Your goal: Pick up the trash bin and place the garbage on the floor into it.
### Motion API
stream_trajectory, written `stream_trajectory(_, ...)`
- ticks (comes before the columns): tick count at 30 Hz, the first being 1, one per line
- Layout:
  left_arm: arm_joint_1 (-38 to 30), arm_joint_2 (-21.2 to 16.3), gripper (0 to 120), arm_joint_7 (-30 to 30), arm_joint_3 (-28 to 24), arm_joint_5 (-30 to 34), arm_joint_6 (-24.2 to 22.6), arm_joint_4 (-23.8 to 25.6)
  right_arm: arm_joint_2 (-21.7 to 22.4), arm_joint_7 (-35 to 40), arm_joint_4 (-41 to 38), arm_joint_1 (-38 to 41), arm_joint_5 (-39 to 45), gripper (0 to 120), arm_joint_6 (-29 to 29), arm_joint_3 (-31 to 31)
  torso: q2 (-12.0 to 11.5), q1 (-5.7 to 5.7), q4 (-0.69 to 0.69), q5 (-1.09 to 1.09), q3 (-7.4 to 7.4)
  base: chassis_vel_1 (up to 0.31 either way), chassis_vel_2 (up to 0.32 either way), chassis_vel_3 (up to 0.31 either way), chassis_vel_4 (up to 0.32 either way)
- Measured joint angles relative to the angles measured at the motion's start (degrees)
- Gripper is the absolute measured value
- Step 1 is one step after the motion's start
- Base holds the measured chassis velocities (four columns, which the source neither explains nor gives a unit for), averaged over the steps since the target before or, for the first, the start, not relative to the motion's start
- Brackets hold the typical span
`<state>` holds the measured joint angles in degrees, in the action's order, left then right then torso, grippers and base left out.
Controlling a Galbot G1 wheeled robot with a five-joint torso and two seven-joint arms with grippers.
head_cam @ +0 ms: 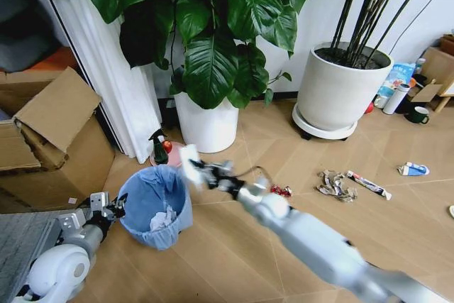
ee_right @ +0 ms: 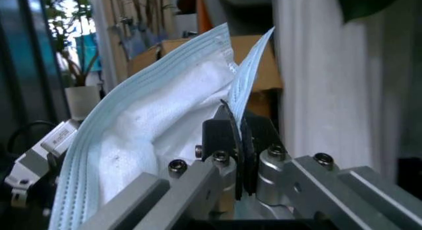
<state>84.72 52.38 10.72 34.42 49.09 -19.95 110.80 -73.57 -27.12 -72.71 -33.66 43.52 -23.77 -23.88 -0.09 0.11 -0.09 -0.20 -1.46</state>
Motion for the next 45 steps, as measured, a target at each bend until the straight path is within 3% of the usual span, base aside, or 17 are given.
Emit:
stream_trajectory(9, 0.0, -1.4, 0, 0.0, -0.2, 0.2, -0.1, 0.3, -2.0, 1.4, 5.2, 5.7, -0.3, 0, 1.3, -9.8, 0.0, 0.0, -0.04, 0.02, 0.0, 0.0, 0.0, 0.0, 0.0)
stream_trajectory(12, 0.0, -1.6, 0, 0.0, 0.1, 0.3, -0.2, 0.4, -1.0, 2.1, 4.9, 7.3, -0.5, 15, 2.6, -12.3, 0.0, 0.0, -0.04, 0.02, 0.0, 0.0, 0.0, 0.0, 0.0)
stream_trajectory(16, 0.0, -1.7, 0, -0.1, 0.4, 0.4, -0.2, 0.5, -0.4, 2.3, 4.6, 7.6, -0.5, 23, 2.9, -12.7, 0.0, 0.0, -0.04, 0.02, 0.0, 0.0, 0.0, 0.0, 0.0)
stream_trajectory(20, -0.1, -1.7, 0, -0.2, 0.4, 0.4, -0.2, 0.3, 0.6, 2.5, 3.8, 7.6, 0.1, 43, 3.4, -12.8, 0.0, 0.0, -0.04, 0.02, 0.0, 0.0, 0.0, 0.0, 0.0)
stream_trajectory(23, -0.3, -1.7, 0, -0.2, 0.4, 0.5, -0.2, 0.2, 1.0, 2.4, 3.7, 7.4, 0.1, 48, 3.4, -12.6, 0.0, 0.0, -0.04, 0.02, 0.01, 0.0, 0.0, 0.0, 0.0)
stream_trajectory(25, -0.4, -1.7, 0, -0.2, 0.6, 0.6, -0.2, 0.1, 1.7, 3.1, 3.2, 6.6, 0.1, 60, 3.5, -11.1, 0.0, 0.0, -0.04, 0.02, 0.0, 0.0, 0.0, 0.0, 0.0)
stream_trajectory(31, -0.4, -1.4, 0, -0.4, 1.2, 0.7, -0.2, -0.2, 3.8, 7.5, 0.3, 2.6, -1.6, 79, 5.1, -5.3, 0.0, 0.0, -0.03, 0.04, 0.0, 0.0, 0.0, 0.0, 0.0)
stream_trajectory(35, -0.5, -1.0, 0, -0.5, 1.3, 0.7, -0.1, -0.5, 8.1, 14.5, -3.5, -2.8, -3.7, 96, 7.7, 0.7, 0.0, -0.01, -0.05, 0.04, 0.01, 0.0, 0.0, 0.0, 0.0)
stream_trajectory(45, -0.6, -0.5, 0, -0.5, 2.4, 1.1, 0.0, -0.6, 12.3, 26.7, -3.5, -15.5, -9.1, 100, 13.4, 15.6, 0.0, -0.01, -0.05, 0.07, 0.01, 0.0, 0.0, 0.0, 0.0)
